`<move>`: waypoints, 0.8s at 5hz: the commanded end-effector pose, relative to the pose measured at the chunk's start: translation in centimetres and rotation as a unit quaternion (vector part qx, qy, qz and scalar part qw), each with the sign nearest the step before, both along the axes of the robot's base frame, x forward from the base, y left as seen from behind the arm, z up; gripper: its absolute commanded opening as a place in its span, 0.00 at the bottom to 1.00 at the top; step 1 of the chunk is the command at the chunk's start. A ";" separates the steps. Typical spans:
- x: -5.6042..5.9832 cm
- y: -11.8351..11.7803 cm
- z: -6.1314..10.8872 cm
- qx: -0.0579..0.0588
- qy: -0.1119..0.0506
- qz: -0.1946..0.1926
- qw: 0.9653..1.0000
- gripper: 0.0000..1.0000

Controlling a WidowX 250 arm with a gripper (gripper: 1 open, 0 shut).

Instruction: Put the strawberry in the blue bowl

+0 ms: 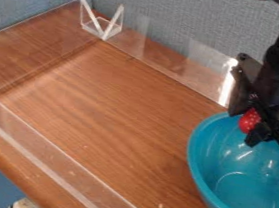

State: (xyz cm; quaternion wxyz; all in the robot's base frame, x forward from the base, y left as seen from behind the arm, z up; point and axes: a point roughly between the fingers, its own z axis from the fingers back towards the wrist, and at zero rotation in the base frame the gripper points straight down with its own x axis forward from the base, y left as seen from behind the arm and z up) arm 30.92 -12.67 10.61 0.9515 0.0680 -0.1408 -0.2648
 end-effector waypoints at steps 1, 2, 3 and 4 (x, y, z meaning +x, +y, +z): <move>-0.4 -1.0 0.2 -0.004 -0.009 -0.014 1.000 0.00; -0.6 -1.6 -1.1 -0.004 0.002 -0.023 1.000 0.00; -0.8 -2.4 -2.7 -0.002 0.017 -0.033 0.999 0.00; -0.9 -2.9 -4.3 -0.002 0.032 -0.041 0.999 0.00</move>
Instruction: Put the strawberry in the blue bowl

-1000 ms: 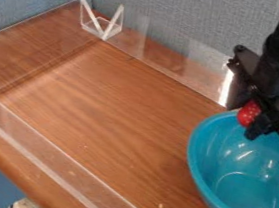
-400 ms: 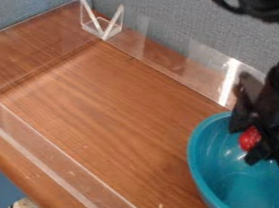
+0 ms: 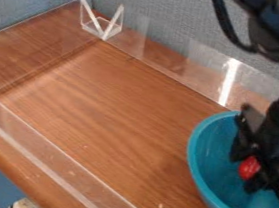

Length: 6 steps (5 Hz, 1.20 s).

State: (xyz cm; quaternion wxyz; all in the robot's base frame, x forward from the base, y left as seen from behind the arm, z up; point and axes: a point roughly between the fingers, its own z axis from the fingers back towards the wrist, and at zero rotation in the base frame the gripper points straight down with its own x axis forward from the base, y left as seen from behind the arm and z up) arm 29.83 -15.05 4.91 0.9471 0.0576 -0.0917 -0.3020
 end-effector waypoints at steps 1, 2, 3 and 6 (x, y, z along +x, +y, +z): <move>0.0 -0.7 0.7 -0.013 -0.012 -0.007 1.000 0.00; -0.1 -0.7 0.6 -0.010 -0.009 -0.007 1.000 0.00; -0.1 -0.7 0.7 -0.008 -0.007 -0.007 1.000 0.00; -0.2 -0.4 1.0 0.000 -0.002 -0.006 1.000 1.00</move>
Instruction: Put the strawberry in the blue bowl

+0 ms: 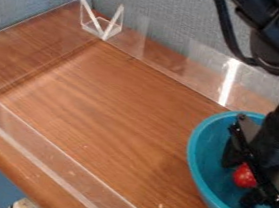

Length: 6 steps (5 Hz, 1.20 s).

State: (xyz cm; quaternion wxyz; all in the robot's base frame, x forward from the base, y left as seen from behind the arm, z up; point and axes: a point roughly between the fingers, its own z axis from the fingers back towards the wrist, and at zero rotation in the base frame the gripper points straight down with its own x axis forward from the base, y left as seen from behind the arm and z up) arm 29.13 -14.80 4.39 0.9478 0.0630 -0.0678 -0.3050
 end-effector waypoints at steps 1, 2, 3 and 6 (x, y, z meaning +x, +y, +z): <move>0.6 -0.6 1.7 -0.011 -0.024 -0.002 1.000 1.00; 0.6 -0.4 1.9 -0.012 -0.023 0.001 1.000 1.00; 0.6 -0.3 2.1 -0.013 -0.023 0.005 1.000 1.00; 0.7 -0.2 2.2 -0.013 -0.022 0.012 1.000 1.00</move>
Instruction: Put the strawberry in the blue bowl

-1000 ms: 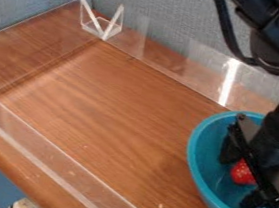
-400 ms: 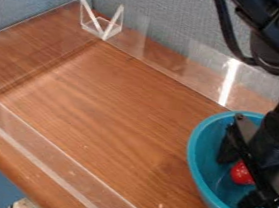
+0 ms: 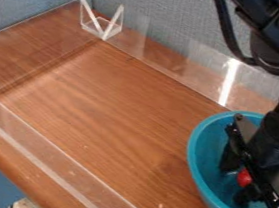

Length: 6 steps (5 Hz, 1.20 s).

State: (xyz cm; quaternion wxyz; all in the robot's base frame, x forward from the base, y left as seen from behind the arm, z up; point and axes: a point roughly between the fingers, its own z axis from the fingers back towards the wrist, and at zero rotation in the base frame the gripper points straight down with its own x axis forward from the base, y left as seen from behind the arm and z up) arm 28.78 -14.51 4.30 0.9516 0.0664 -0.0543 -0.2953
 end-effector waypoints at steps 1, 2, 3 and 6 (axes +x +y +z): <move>1.0 -0.4 2.4 -0.018 -0.036 0.001 0.999 0.00; 1.1 -0.3 2.7 -0.019 -0.039 0.004 0.999 1.00; 1.1 -0.2 2.9 -0.018 -0.042 0.004 0.999 0.00; 1.5 0.0 4.4 -0.009 -0.055 -0.006 0.998 0.00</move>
